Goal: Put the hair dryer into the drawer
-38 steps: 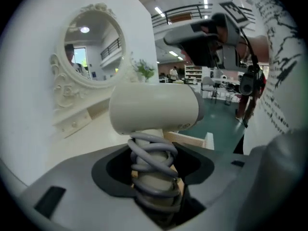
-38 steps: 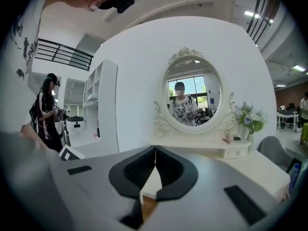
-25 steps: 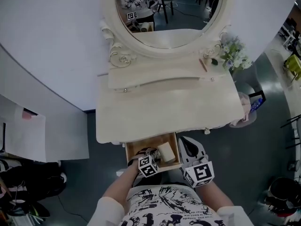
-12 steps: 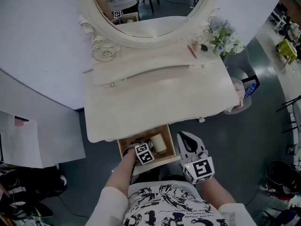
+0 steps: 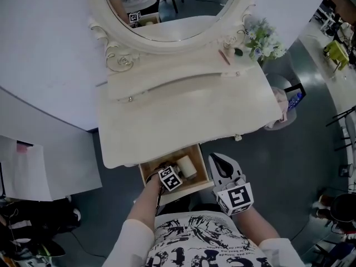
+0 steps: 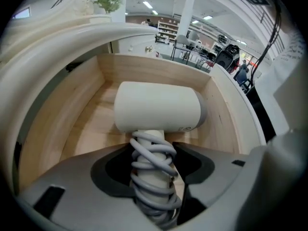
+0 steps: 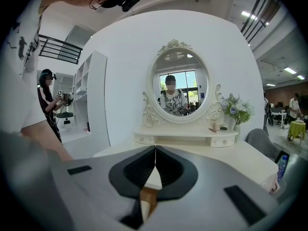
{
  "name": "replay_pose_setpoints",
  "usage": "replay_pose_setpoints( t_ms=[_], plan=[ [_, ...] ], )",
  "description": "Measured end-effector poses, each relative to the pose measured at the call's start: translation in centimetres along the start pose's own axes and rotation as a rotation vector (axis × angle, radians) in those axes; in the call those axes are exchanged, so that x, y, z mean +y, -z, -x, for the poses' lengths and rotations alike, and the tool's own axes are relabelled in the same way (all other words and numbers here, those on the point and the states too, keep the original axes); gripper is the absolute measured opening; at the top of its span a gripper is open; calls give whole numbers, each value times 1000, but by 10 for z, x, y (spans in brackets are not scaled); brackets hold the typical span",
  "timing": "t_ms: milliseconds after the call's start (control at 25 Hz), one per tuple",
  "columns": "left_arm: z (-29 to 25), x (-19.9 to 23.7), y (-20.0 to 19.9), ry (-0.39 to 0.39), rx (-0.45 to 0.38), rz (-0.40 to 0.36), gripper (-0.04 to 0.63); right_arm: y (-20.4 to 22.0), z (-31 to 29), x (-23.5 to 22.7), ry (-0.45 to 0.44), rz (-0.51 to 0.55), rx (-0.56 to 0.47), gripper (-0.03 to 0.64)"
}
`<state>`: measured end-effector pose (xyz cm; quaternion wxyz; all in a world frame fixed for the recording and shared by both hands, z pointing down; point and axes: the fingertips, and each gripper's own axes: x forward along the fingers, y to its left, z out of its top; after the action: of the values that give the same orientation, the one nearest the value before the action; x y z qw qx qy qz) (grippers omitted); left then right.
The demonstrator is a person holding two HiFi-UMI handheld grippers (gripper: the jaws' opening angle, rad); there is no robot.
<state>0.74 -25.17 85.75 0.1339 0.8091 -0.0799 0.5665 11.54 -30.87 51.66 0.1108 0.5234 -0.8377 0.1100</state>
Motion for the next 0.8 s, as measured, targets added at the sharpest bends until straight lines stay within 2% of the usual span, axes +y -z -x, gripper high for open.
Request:
replay_pose_setpoints(
  t_ms=[160,320,360,480,560,640,800],
  plan=[
    [8,4,-3,22,-8,48,275,-4,0,4,-5,4,-11,17],
    [34,10,-15,-37,-83,81,276,-11,2,11,-19,5,-30,17],
    [45,12,-21,-63,-118,90,257,-14,2,12,-24,5,-37,17],
    [84,16,-39,-135,-235,129,114,-22,3,17,-43,8,-55,17],
    [107,14,-50,-160,-306,155,61,-27,3,21,-55,15,-65,17],
    [132,13,-59,-184,-372,172,29,-32,4,26,-69,20,-75,17],
    [190,15,-75,-274,-507,196,21,-43,6,37,-101,38,-98,17]
  ],
)
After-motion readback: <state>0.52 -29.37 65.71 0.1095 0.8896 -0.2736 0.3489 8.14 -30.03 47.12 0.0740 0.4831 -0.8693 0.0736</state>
